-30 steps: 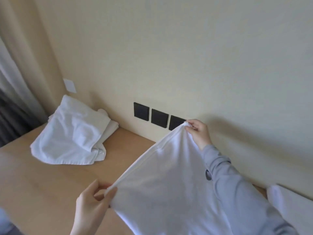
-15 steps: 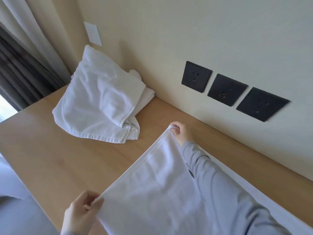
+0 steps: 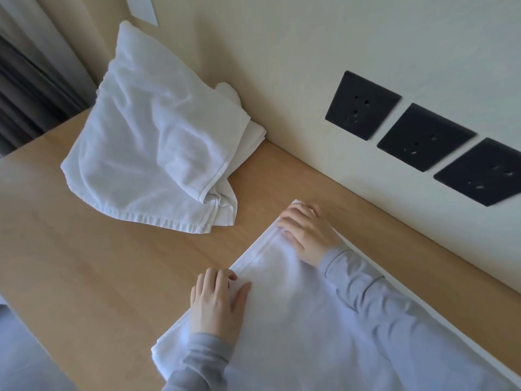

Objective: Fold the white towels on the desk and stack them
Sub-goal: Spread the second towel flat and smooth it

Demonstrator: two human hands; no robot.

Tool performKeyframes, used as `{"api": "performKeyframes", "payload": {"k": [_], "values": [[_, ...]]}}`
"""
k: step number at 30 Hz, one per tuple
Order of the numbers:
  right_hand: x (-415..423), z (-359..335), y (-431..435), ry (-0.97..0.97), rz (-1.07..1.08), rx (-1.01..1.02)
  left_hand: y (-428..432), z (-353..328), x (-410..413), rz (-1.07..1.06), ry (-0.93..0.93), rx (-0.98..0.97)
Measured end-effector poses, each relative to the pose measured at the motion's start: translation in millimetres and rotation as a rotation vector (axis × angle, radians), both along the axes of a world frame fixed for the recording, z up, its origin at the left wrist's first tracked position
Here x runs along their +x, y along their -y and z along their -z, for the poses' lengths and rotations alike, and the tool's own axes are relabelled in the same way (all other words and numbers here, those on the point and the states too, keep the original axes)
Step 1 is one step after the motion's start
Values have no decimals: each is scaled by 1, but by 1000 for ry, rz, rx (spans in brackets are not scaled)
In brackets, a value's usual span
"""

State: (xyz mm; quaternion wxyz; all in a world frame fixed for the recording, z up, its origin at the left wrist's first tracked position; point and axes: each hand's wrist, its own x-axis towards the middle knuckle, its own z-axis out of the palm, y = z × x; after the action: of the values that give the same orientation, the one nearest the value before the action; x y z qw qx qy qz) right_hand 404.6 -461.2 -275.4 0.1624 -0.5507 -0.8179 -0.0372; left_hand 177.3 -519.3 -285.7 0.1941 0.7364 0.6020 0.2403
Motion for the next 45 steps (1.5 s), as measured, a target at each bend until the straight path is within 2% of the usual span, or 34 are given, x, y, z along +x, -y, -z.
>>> {"api": "performKeyframes", "payload": {"k": [6, 12, 18, 22, 25, 27, 32, 35, 37, 39, 42, 43, 45], "values": [[2, -9, -1, 62, -80, -7, -1, 6, -13, 28, 12, 57], [-7, -6, -16, 111, -78, 11, -8, -1, -18, 90, 65, -55], [-17, 7, -28, 178, -14, 41, -22, 2, -31, 112, -106, -243], [-11, 9, -25, 199, 94, 63, -14, -9, -49, 41, -278, -237], [-12, 6, -26, 239, 125, 58, -3, -6, -71, 1, -272, -190], [-11, 7, -27, 243, 103, 38, -2, -3, -83, -32, -247, -237], [-11, -3, -27, 177, 159, -91, -8, -6, -83, -57, -333, -334], [-21, -12, -17, 67, 363, -114, -5, -10, -84, -89, -276, -292], [-32, -12, 3, -59, 479, -52, 2, -10, -85, -67, -228, -204], [-53, -3, 34, -123, 406, -34, 9, -10, -88, -49, -213, -182], [-75, 17, 76, -1, 53, -221, 7, -8, -94, -62, -255, -234], [-64, 19, 76, 46, 10, -284, 6, -7, -95, -69, -265, -249], [-30, 20, 59, 103, 115, -363, 7, -7, -95, -51, -278, -249]]}}
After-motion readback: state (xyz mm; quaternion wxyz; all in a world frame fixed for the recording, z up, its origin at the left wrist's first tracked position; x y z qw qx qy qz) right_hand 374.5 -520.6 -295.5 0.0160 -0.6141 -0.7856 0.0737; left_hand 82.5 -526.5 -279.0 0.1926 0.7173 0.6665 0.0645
